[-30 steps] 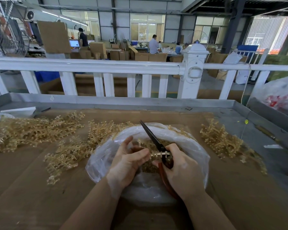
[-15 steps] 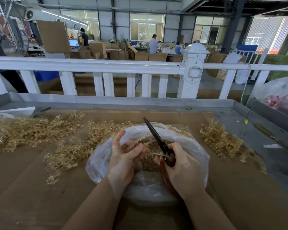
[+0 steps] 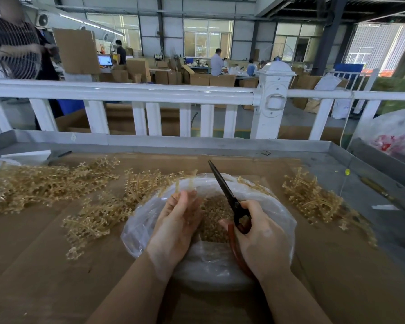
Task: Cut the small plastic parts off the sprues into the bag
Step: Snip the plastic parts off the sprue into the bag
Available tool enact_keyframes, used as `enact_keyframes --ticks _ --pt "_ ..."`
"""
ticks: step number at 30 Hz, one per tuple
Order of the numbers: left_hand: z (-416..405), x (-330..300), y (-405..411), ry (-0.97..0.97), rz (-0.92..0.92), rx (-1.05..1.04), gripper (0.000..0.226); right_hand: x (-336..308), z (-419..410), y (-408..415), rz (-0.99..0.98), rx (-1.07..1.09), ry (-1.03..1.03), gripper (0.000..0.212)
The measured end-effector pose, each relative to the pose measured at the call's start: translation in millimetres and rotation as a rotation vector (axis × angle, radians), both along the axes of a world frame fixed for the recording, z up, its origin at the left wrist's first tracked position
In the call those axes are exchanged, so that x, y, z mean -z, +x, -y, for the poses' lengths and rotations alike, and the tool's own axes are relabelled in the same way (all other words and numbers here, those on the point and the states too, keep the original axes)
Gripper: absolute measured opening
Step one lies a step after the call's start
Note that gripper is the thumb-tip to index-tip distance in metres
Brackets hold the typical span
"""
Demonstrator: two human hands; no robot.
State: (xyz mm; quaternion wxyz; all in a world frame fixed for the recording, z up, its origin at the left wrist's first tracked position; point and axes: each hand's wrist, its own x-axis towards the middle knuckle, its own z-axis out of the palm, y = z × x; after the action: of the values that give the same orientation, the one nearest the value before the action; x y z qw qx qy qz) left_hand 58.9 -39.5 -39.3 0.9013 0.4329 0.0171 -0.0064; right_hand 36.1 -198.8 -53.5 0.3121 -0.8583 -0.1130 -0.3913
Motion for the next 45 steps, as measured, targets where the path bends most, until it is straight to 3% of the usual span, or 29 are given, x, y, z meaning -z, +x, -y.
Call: enact_keyframes --ticks 2,4,7,9,13,15,20,25,27,31,36,38,41,45 --pt "2.6 -0.6 0.3 0.137 0.039 0.018 0.042 -0.4 0.3 -1.0 -0.003 -0.001 -0.004 0.035" --pt "5.5 -0.4 1.8 0.033 -0.019 0.069 0.045 -0.3 0.9 -1.5 -0.002 -0.003 0.001 0.034" --pt "3.8 1.2 0.7 0.076 0.044 0.114 0.024 -2.2 0.9 -1.0 0.028 0.03 0.014 0.034" --pt "2.6 1.6 -2.1 -0.002 0.077 0.211 0.017 -3.1 1.2 -0.3 0.054 0.057 -0.011 0.032" --pt "-2.3 3.5 -1.1 0.058 0.15 0.348 0.037 -1.6 0.6 -1.0 -0.013 0.032 0.034 0.025" --pt "-2.4 2.5 -1.9 0.097 0.158 0.394 0.035 -0.8 0.8 -0.5 -0.01 0.031 0.023 0.023" --pt "3.8 2.8 -2.3 0.1 0.058 0.183 0.011 -2.4 1.0 -0.4 -0.005 0.045 -0.008 0.025" --pt "1.0 1.1 2.3 -0.147 -0.076 0.1 0.026 -1.5 0.4 -0.7 0.01 0.03 0.019 0.033" --pt "-0.3 1.3 2.8 -0.187 -0.078 0.102 0.032 -2.3 0.5 -0.7 0.03 0.036 0.013 0.033" --pt "-0.4 2.4 2.6 -0.201 -0.042 0.09 0.024 -4.4 0.0 -2.0 0.063 0.04 -0.006 0.032" --pt "2.1 0.3 2.1 -0.15 -0.058 0.137 0.055 -0.3 0.1 -0.4 0.006 0.025 0.002 0.032" --pt "1.8 0.1 1.1 -0.153 -0.043 0.201 0.049 0.6 -0.1 -0.1 -0.012 0.025 0.015 0.031" --pt "0.6 1.2 -2.3 -0.151 0.05 0.302 0.022 1.2 0.7 1.1 -0.011 0.016 0.0 0.028" --pt "2.0 5.5 -1.8 -0.073 0.093 0.28 0.038 0.5 1.0 0.3 -0.02 0.028 -0.003 0.027"
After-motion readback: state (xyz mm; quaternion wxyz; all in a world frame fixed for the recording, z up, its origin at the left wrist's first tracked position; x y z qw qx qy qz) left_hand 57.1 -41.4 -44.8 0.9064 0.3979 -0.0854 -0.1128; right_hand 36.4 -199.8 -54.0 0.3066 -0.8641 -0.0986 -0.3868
